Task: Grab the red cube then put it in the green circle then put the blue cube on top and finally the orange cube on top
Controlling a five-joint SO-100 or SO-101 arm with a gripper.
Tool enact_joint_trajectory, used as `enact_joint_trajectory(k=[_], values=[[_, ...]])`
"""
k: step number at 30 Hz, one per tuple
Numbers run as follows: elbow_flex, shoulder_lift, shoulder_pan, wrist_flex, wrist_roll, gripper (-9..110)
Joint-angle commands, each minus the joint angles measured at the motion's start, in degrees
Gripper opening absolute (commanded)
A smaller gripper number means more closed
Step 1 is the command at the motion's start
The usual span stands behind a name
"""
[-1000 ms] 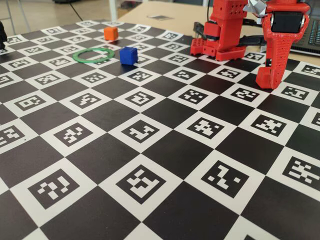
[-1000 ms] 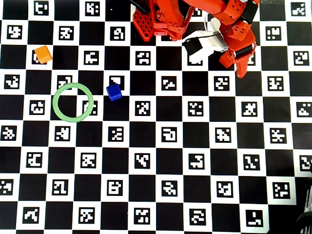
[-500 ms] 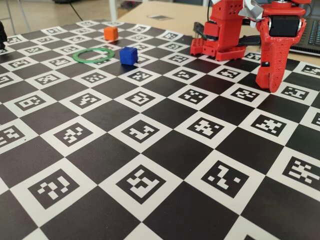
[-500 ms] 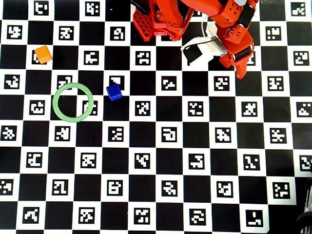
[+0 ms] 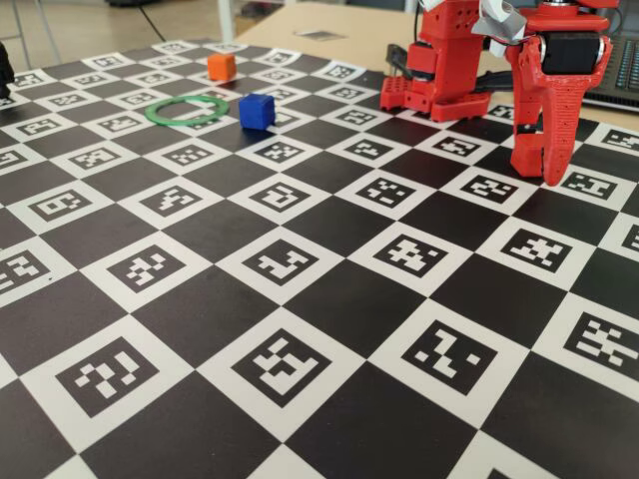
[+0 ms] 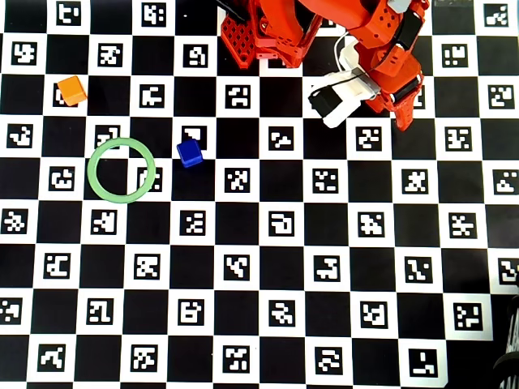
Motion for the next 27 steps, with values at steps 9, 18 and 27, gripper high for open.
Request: enact_joint_trajectory(k=[9,18,27], values=[[-0.09,2.99,0.09,0.62,-1.05,36],[-0.26,3.34,-0.35,0.26,-0.18,19],[-0.53,3.60,-0.18,-0.26,1.14,4]])
